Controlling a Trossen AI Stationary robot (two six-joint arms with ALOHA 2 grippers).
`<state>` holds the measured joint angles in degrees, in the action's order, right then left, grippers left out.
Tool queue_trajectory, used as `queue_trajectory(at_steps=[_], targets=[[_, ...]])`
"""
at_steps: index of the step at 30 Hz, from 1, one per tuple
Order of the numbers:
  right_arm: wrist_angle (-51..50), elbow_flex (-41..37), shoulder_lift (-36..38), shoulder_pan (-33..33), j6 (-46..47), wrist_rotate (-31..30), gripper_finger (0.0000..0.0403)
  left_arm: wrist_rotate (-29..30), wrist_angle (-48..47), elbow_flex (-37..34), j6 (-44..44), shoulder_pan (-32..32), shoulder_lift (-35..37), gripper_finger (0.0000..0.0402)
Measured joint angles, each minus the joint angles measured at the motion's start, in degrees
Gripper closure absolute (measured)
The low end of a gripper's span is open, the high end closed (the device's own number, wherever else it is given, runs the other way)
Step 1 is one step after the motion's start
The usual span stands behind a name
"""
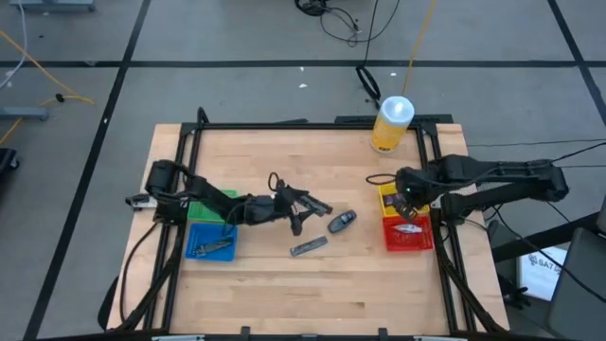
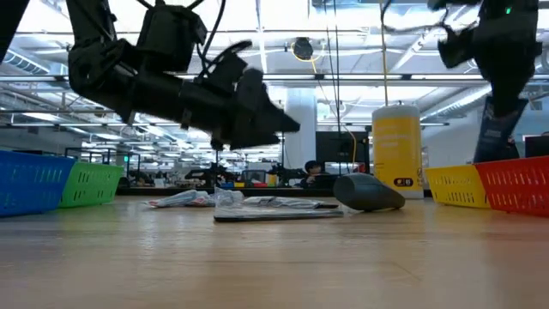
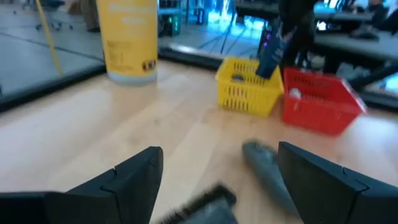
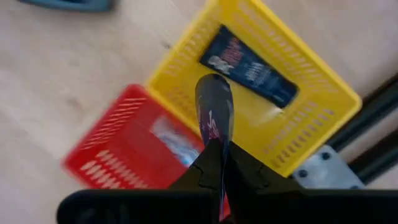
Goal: Pick & Place Travel size toiletries
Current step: Put the blue shave cream into the yellow bin
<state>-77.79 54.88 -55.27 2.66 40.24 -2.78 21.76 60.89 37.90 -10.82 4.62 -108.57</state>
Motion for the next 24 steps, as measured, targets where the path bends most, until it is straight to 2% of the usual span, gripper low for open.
queue_trajectory(at_steps=[3, 6, 9, 12, 19, 24], targets=[[3.63, -3.07, 0.09, 4.03, -1.84, 1.38, 0.0403, 2.30, -0.32, 0.27, -0.29, 0.87, -1.84, 0.0090], [9.42, -6.01, 0.07, 8.02, -4.47, 6.59, 0.0403, 4.87, -0.13, 0.32, -0.01, 1.58, -2.71, 0.0091], [14.99, -8.88, 0.09, 11.45, -5.51, 10.63, 0.0403, 5.31, -0.33, 0.32, 0.11, 1.95, -2.93, 0.0094], [16.31, -11.13, 0.08, 14.39, -5.85, 13.59, 0.0402, 5.31, -0.36, 0.32, 0.51, 2.35, -2.92, 0.0095], [13.46, -14.74, 0.13, 18.75, -6.59, 13.81, 0.0376, 5.31, -0.73, 0.32, 0.61, 2.63, -2.92, 0.0096], [11.88, -14.95, 0.45, 20.57, -7.06, 11.65, 0.0315, 5.31, -0.77, 0.32, 0.58, 2.63, -2.92, 0.0096]])
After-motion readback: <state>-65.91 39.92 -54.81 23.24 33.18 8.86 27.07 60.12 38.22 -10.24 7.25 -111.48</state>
